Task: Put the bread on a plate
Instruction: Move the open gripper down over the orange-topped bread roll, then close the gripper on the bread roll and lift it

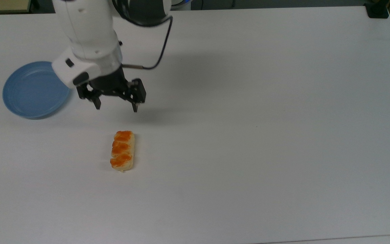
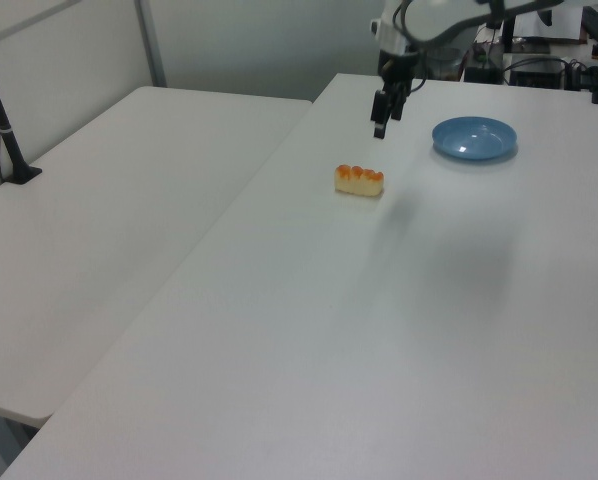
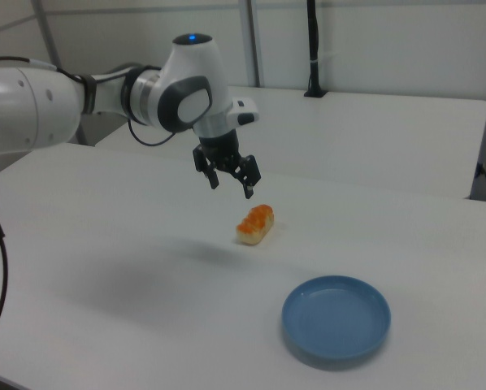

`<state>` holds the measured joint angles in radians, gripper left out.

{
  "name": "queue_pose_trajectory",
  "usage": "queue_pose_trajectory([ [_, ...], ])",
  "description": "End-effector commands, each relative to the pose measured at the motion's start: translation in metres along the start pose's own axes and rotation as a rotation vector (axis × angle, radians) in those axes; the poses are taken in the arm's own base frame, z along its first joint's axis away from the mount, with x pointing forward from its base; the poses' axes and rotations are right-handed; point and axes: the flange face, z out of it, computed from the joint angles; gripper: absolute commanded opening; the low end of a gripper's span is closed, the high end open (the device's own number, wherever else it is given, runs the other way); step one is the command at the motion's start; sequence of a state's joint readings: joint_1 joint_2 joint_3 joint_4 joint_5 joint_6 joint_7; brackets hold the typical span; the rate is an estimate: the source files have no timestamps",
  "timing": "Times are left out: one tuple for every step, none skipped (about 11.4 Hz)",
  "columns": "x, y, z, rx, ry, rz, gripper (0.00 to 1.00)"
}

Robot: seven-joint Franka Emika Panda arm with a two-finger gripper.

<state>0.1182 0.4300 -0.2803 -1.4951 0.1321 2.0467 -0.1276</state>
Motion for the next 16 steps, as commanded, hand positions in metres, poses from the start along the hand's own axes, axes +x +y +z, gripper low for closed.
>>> queue_pose_trajectory([
  [0.014,-0.019,0.04,-0.009,0.019,0.034,1.0],
  [0.017,-0.028,0.048,-0.005,0.014,0.02,1.0],
  [0.018,-0.03,0.055,-0.011,0.005,0.013,1.0],
  [0.017,-0.03,0.062,-0.017,-0.005,0.01,1.0],
  [0.017,-0.029,0.069,-0.021,-0.012,0.011,1.0],
  [0.019,-0.028,0.075,-0.035,-0.003,0.003,1.0],
  [0.02,-0.026,0.081,-0.046,0.005,0.0,1.0],
  [0.02,-0.026,0.082,-0.045,0.005,0.0,1.0],
  [0.02,-0.022,0.083,-0.052,0.004,0.001,1.0],
  [0.019,-0.021,0.091,-0.062,-0.007,-0.002,1.0],
  [0.02,-0.022,0.096,-0.065,0.001,-0.003,1.0],
  [0.021,-0.021,0.107,-0.072,0.003,-0.002,1.0],
  [0.021,-0.021,0.111,-0.075,0.001,-0.004,1.0],
  [0.022,-0.018,0.111,-0.084,0.011,-0.008,1.0],
  [0.022,-0.015,0.116,-0.089,0.012,-0.001,1.0],
  [0.021,-0.015,0.119,-0.09,0.009,0.02,0.92],
])
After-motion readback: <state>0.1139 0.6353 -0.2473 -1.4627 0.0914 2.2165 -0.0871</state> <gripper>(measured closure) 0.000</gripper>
